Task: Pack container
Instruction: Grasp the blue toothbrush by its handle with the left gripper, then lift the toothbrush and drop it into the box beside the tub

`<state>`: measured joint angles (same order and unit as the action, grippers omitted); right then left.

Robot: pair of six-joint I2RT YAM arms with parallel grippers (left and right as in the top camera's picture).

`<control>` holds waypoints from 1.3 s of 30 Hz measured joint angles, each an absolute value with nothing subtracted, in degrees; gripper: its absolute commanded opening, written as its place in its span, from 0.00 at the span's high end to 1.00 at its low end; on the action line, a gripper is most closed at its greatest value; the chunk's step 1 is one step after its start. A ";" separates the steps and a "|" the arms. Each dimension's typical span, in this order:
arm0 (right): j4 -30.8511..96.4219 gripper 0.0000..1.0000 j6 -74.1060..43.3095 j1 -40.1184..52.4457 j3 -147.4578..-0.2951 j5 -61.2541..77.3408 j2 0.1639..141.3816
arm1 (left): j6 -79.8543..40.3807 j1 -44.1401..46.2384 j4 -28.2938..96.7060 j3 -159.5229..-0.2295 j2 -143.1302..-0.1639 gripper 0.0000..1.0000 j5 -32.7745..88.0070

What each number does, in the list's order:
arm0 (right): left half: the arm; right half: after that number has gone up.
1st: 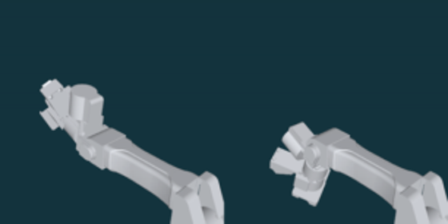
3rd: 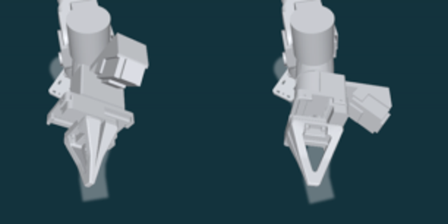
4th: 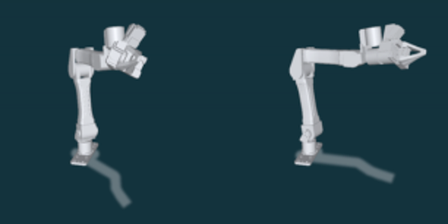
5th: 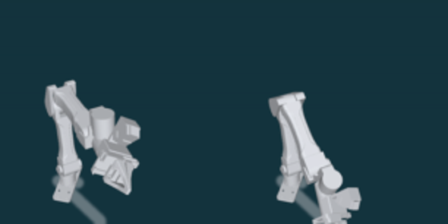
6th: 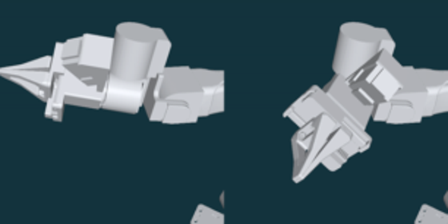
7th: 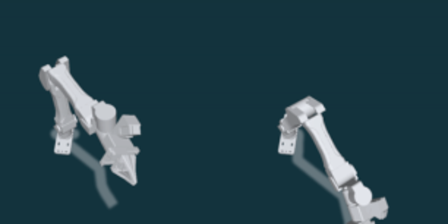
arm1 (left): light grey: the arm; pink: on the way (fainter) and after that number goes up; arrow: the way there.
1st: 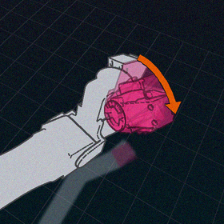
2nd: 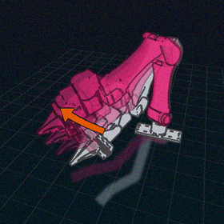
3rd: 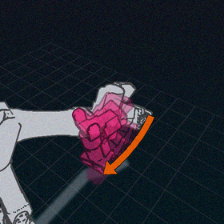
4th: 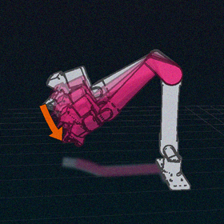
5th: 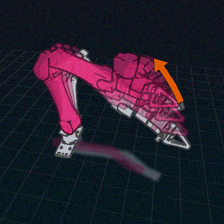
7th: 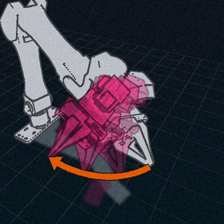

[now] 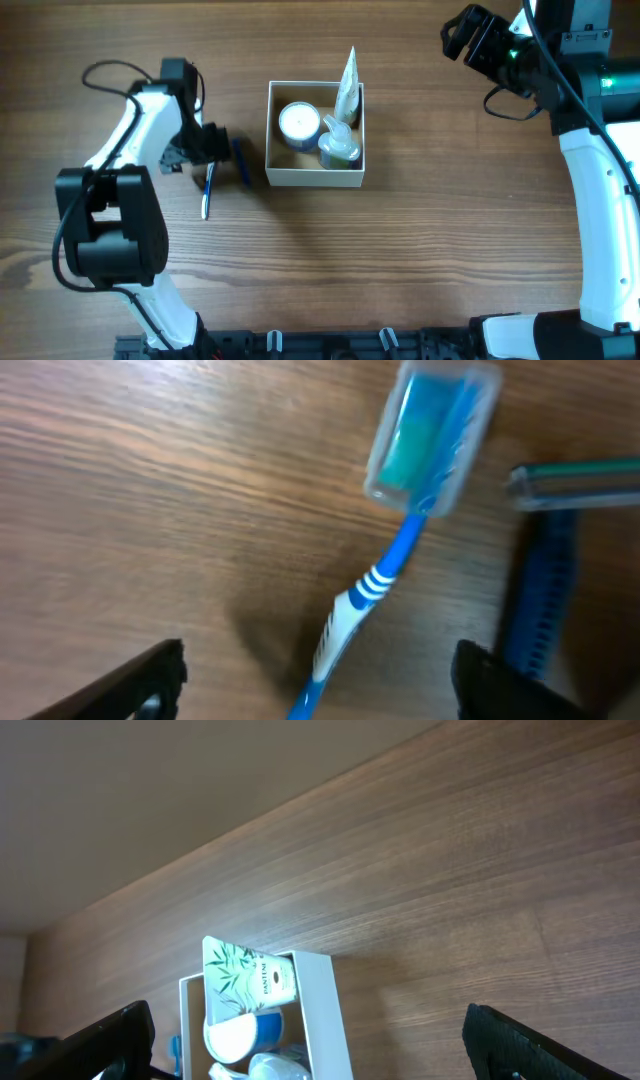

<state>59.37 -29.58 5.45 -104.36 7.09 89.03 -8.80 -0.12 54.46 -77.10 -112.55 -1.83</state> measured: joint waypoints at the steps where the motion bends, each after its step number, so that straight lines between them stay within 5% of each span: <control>1: 59.37 0.00 -29.58 5.45 -104.36 7.09 89.03 | -8.58 -0.12 53.45 -76.23 -112.55 0.26 -1.80; 17: 59.37 0.00 -29.58 5.48 -104.36 7.09 89.03 | -0.67 -0.12 46.85 -73.71 -112.73 0.46 -1.80; 27: 59.37 0.00 -29.58 5.48 -104.36 7.09 89.03 | 0.80 -0.08 46.72 -73.87 -114.24 0.85 -0.95; 32: 59.37 0.00 -29.58 5.48 -104.36 7.09 89.03 | -0.05 -0.08 51.13 -74.35 -114.21 0.95 -1.02; 39: 59.37 0.00 -29.58 5.45 -104.36 7.09 89.03 | -2.02 0.62 57.25 -78.41 -109.80 0.96 -0.97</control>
<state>59.37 -29.58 5.45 -104.36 7.09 89.03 -2.02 0.62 57.25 -78.41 -109.80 -0.97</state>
